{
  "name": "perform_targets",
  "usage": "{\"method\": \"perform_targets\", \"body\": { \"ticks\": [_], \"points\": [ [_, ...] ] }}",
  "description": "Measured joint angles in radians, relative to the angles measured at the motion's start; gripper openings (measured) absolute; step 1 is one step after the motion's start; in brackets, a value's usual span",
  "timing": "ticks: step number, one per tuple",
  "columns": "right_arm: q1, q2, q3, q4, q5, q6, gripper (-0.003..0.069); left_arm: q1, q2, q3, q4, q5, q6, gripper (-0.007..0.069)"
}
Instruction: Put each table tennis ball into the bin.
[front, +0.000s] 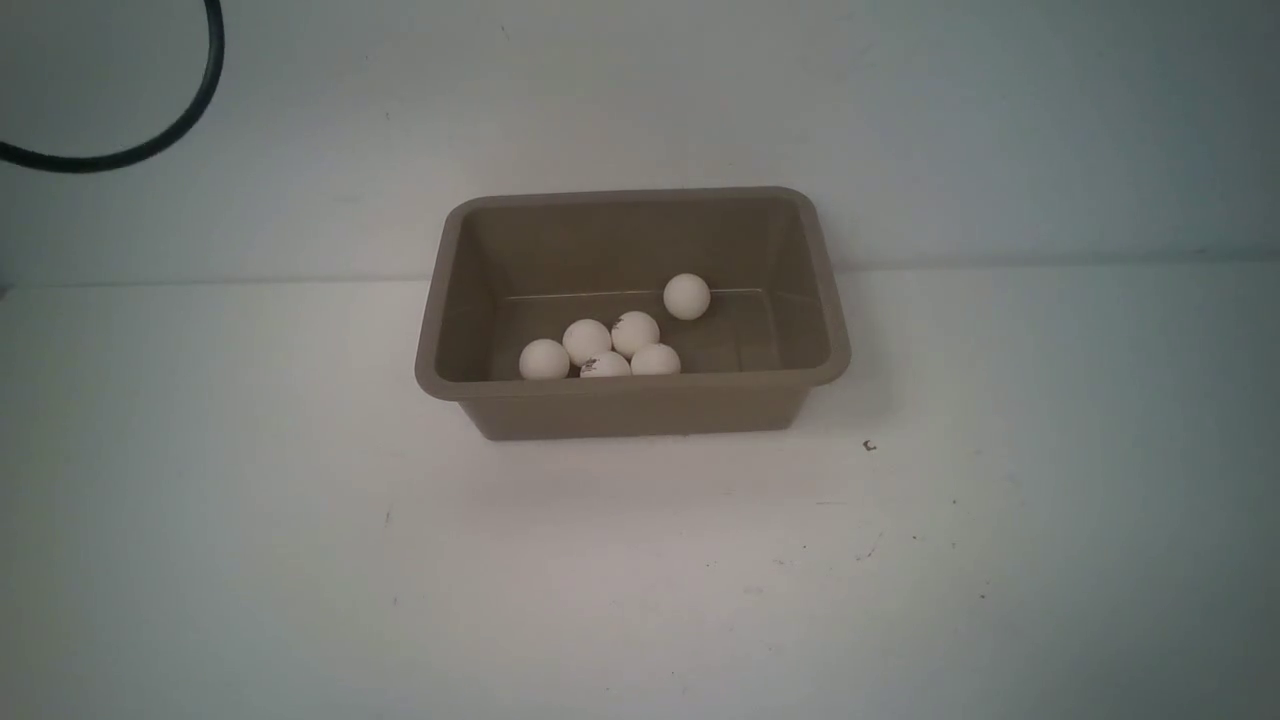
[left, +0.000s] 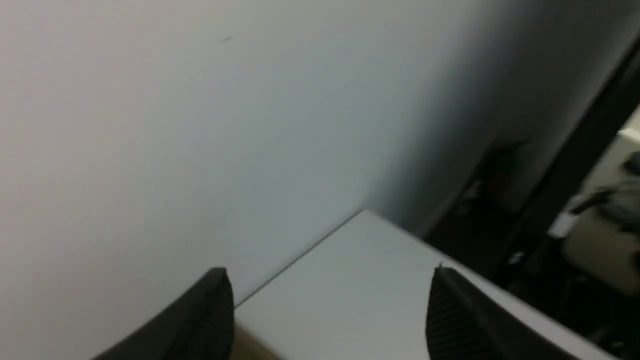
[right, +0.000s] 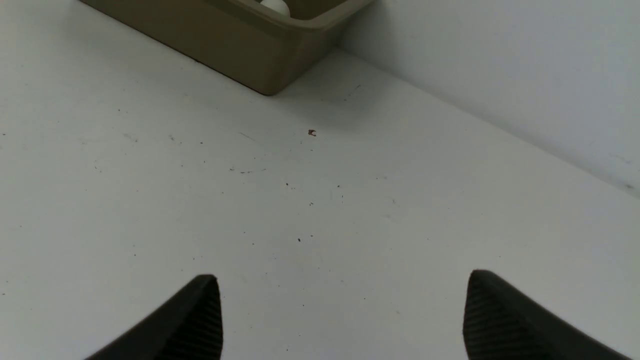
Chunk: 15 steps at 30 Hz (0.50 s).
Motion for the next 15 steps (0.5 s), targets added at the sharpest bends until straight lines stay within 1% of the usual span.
{"method": "perform_targets", "body": {
  "ticks": [4,7,9,12,13,15],
  "points": [
    [0.000,0.000,0.000,0.000,0.000,0.000,0.0589,0.000,-0.007,0.000,-0.087,0.031,0.003,0.0468],
    [0.000,0.000,0.000,0.000,0.000,0.000,0.0589,0.000,-0.007,0.000,-0.102,0.035,0.009,0.0468],
    [0.000,0.000,0.000,0.000,0.000,0.000,0.0589,0.000,-0.007,0.000,-0.118,0.009,0.014,0.0468],
    [0.000,0.000,0.000,0.000,0.000,0.000,0.0589,-0.005,-0.007,-0.001,-0.125,-0.063,0.093,0.0468],
    [0.000,0.000,0.000,0.000,0.000,0.000,0.0589,-0.007,-0.007,-0.003,-0.125,-0.112,0.150,0.0468],
    [0.000,0.000,0.000,0.000,0.000,0.000,0.0589,-0.009,-0.007,-0.013,-0.126,-0.182,0.191,0.0468]
  ]
}}
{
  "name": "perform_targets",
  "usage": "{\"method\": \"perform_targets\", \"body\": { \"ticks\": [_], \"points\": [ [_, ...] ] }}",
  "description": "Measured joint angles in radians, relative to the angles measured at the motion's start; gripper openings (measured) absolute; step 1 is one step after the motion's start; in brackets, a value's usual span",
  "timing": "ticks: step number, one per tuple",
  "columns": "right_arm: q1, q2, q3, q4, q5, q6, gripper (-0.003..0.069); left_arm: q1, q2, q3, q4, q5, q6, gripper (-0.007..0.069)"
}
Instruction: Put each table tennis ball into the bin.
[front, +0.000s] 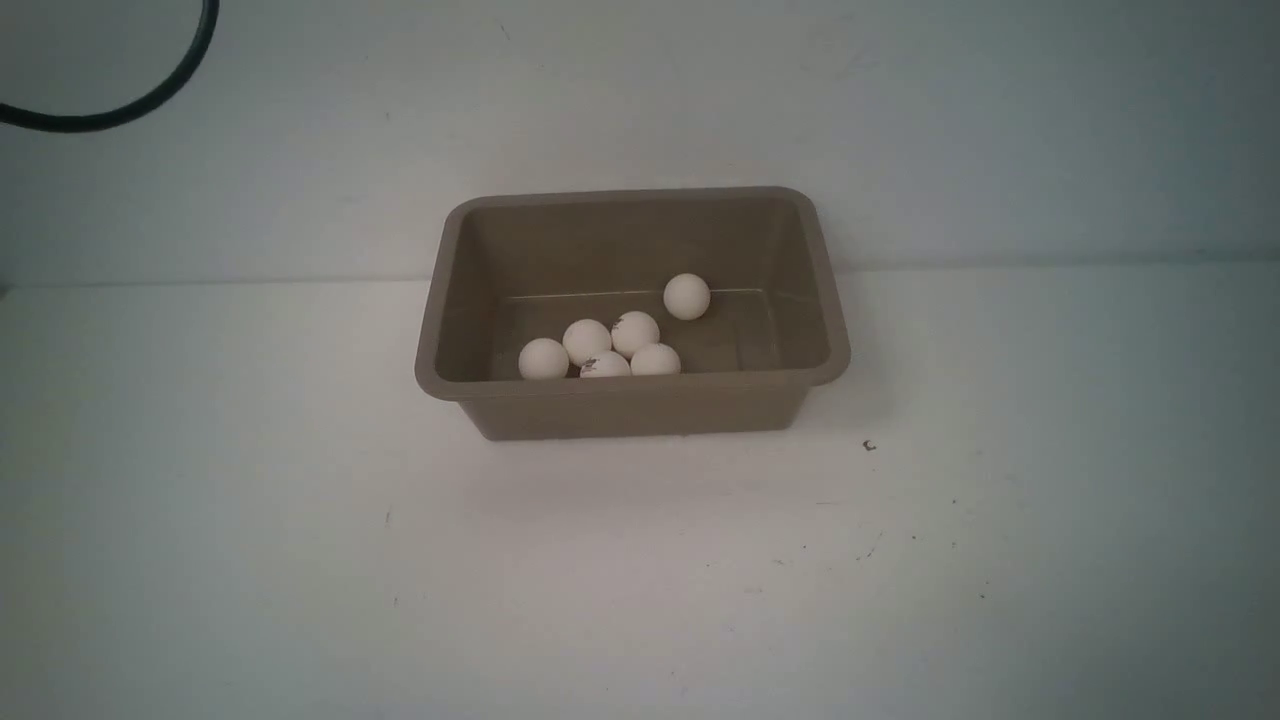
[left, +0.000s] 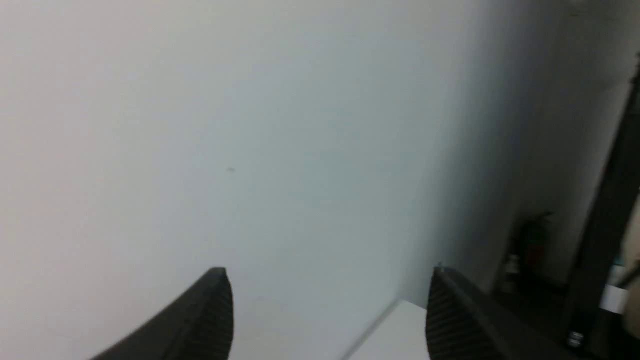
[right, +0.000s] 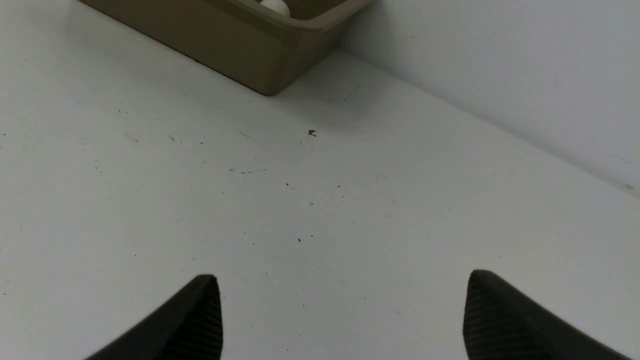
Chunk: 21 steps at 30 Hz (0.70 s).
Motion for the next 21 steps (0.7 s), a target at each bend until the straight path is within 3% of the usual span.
{"method": "perform_targets", "body": {
  "ticks": [5,12,15,21],
  "points": [
    [0.000,0.000,0.000,0.000,0.000,0.000,0.0589,0.000,0.000,-0.053,0.055,-0.186,0.025,0.0468],
    [0.000,0.000,0.000,0.000,0.000,0.000,0.0589,0.000,0.000,-0.138,0.245,-0.290,0.029,0.0468],
    [0.000,0.000,0.000,0.000,0.000,0.000,0.0589,0.000,0.000,-0.144,0.332,-0.344,-0.031,0.0468],
    [0.000,0.000,0.000,0.000,0.000,0.000,0.0589,0.003,0.000,-0.144,0.621,-0.371,-0.272,0.0468]
  ]
}}
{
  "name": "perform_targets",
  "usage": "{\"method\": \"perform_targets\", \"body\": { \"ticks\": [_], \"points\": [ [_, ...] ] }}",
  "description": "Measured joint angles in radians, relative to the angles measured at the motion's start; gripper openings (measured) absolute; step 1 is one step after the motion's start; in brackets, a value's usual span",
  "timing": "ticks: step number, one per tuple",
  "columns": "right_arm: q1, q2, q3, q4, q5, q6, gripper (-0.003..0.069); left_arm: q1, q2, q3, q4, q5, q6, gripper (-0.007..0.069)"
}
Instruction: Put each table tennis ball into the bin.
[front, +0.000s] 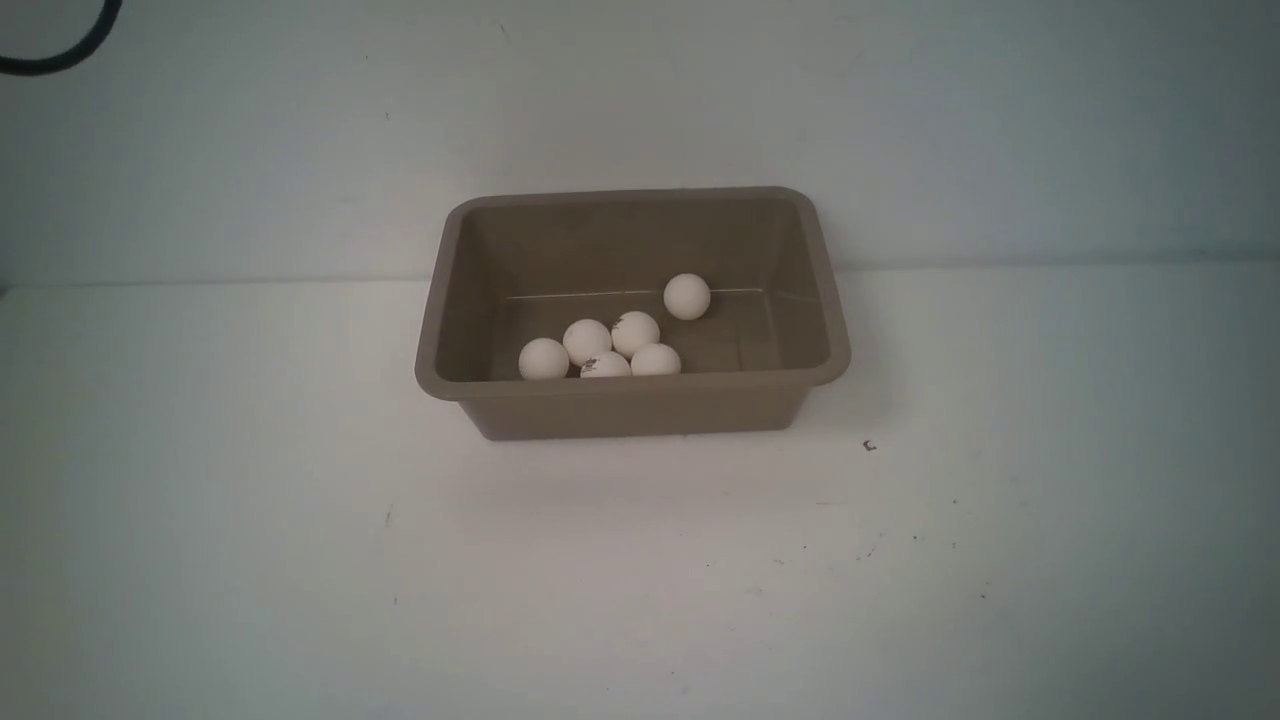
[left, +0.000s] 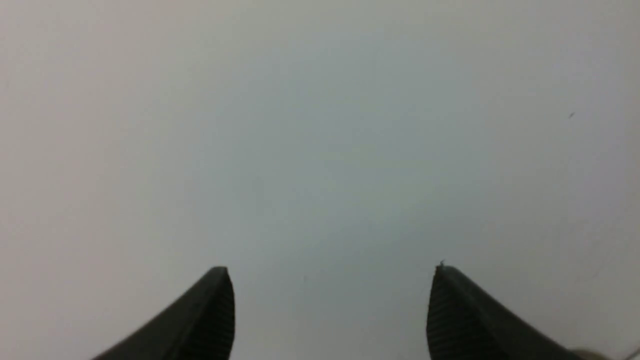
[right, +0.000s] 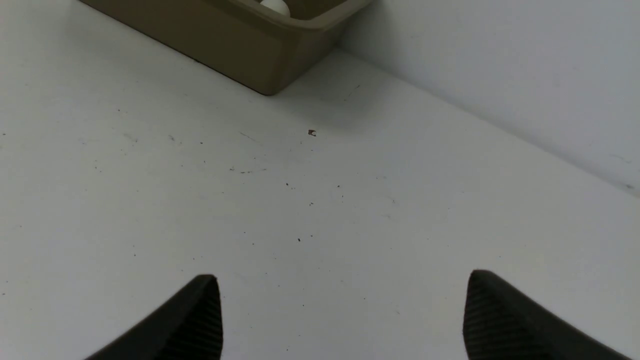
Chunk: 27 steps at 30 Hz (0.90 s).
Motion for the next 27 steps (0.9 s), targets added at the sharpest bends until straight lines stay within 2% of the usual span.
{"method": "perform_targets", "body": {
  "ticks": [1,4,10,17,27],
  "points": [
    [0.000,0.000,0.000,0.000,0.000,0.000,0.0589,0.007,0.000,0.000,0.101,0.005,-0.093,0.0468],
    [0.000,0.000,0.000,0.000,0.000,0.000,0.0589,0.027,0.000,0.000,0.275,0.046,-0.283,0.0468],
    [0.000,0.000,0.000,0.000,0.000,0.000,0.0589,0.067,-0.001,0.000,0.469,0.213,-0.533,0.0468],
    [0.000,0.000,0.000,0.000,0.000,0.000,0.0589,0.068,-0.046,0.047,0.536,0.381,-0.586,0.0468],
    [0.000,0.000,0.000,0.000,0.000,0.000,0.0589,0.068,-0.333,0.145,0.561,0.393,-0.589,0.0468]
  ]
}}
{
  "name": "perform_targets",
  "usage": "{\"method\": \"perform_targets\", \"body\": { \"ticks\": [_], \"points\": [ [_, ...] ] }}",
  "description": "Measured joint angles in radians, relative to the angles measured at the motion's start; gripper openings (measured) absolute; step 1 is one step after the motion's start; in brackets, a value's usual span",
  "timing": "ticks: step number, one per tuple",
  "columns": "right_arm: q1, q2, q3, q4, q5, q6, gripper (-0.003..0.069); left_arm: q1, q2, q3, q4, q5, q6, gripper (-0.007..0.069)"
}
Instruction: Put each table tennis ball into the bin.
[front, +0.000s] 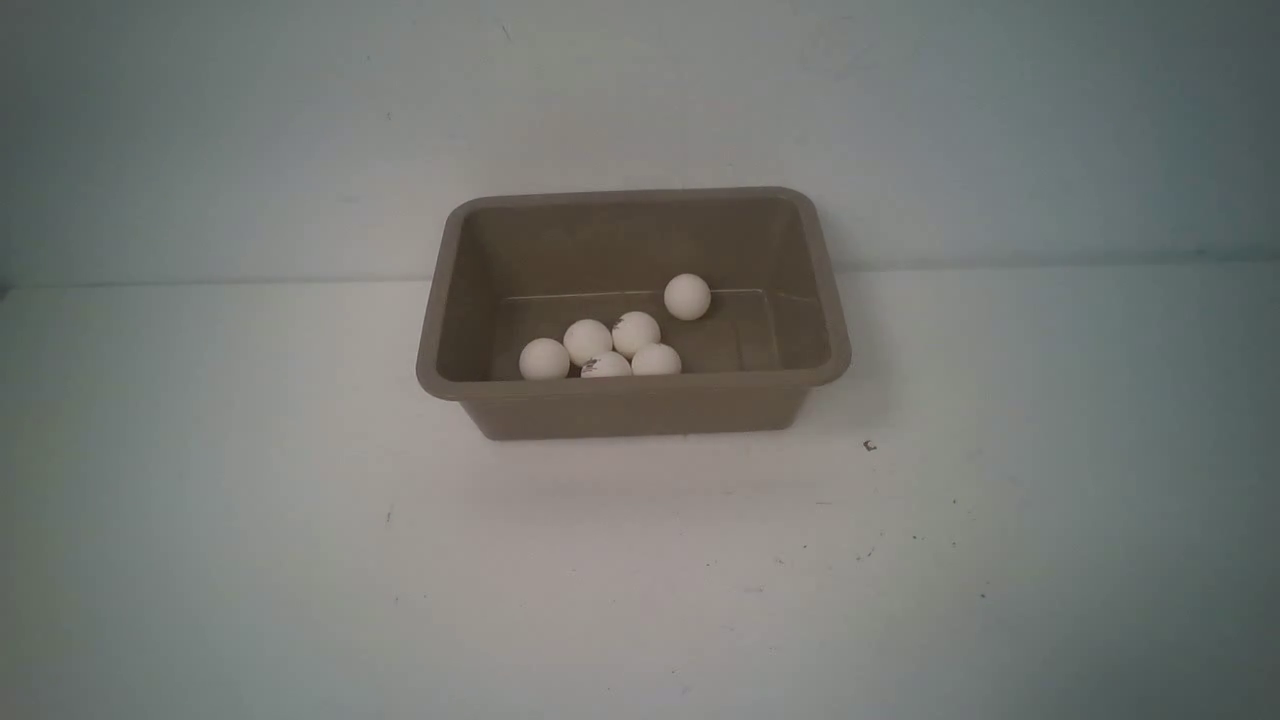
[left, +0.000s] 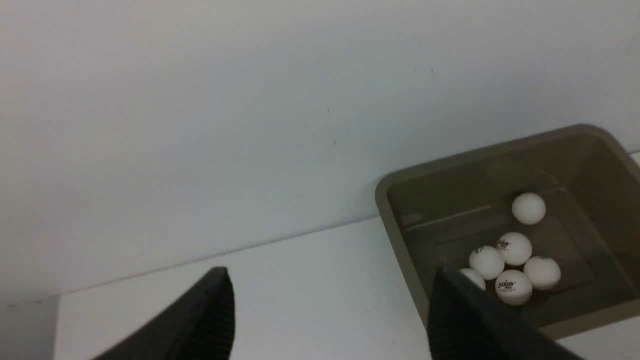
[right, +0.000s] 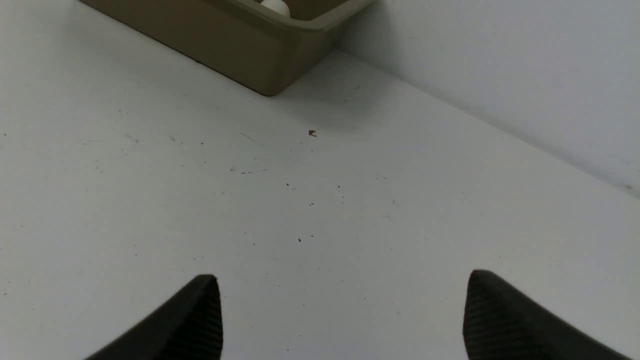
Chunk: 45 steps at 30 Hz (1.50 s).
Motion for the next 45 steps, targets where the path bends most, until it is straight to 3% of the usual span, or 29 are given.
{"method": "perform_targets", "body": {
  "ticks": [10,18,34,45],
  "points": [
    [0.000,0.000,0.000,0.000,0.000,0.000,0.0589,0.000,-0.392,0.229,0.010,0.006,-0.037,0.0468],
    [0.000,0.000,0.000,0.000,0.000,0.000,0.0589,0.000,-0.546,0.483,0.004,-0.028,-0.049,0.0468],
    [0.000,0.000,0.000,0.000,0.000,0.000,0.0589,-0.001,-0.884,1.339,0.010,-0.681,0.020,0.0468],
    [0.000,0.000,0.000,0.000,0.000,0.000,0.0589,-0.040,-1.171,1.545,0.006,-0.694,0.134,0.0468]
  ]
}}
